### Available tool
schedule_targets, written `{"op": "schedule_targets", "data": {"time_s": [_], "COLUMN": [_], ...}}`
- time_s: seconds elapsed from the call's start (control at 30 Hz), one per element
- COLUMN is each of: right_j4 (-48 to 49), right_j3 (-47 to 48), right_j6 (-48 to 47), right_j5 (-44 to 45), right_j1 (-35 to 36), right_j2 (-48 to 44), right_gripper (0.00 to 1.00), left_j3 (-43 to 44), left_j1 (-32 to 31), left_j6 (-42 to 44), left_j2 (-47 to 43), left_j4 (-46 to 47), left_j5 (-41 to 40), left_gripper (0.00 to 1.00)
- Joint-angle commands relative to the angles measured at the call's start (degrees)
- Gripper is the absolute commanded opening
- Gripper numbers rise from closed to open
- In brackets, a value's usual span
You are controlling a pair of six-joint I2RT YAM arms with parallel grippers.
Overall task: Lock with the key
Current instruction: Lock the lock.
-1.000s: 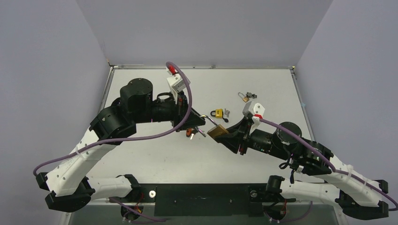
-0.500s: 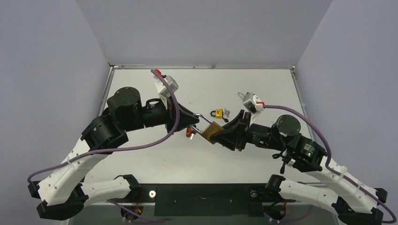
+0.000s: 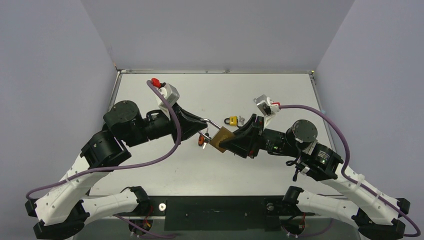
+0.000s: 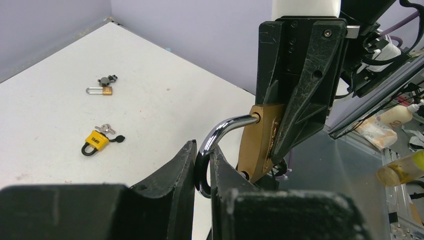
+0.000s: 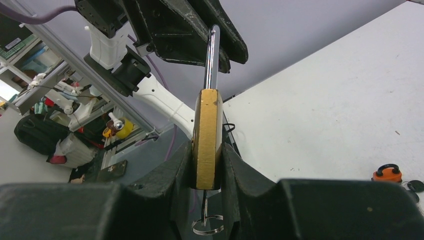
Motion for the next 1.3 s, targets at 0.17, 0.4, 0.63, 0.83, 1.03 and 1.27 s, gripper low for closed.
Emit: {"op": "schedule_targets", "data": {"time_s": [0.17,0.4,0.63,0.83,1.03,1.27], "right_j4": [14.07,14.96,12.55,10.11,10.18,13.80], "right_j3": [2.70,3.48,4.95,6.06,7.56,7.49], "right_j6": [1.10,1.20,-2.59,-3.60,-3.01,-0.32], "right_j5": [7.02,13.50,21.10,26.64,29.02,25.41], "right_j1": [0.49,0.95,5.10,6.24,6.19,5.80], "right_j2": [-0.85,0.55,3.23,4.89,6.86,8.31], "right_gripper": [0.00,0.00,0.00,0.00,0.00,0.00], "left_j3": [-3.27,-6.02,-7.10,-5.30,-4.67,-4.31], "left_j1": [-0.32,-1.81,-2.72,-2.89,-4.63,-5.54], "left_j6": [-0.83,-3.55,-8.06,-10.99,-10.59,-10.62], "left_j2": [0.50,0.30,0.99,2.31,3.37,3.63], "left_j4": [4.45,8.02,11.52,13.02,12.30,12.19], "left_j5": [-3.93,-4.36,-5.72,-1.88,-0.83,-1.30], "left_gripper": [0.00,0.00,0.00,0.00,0.00,0.00]}}
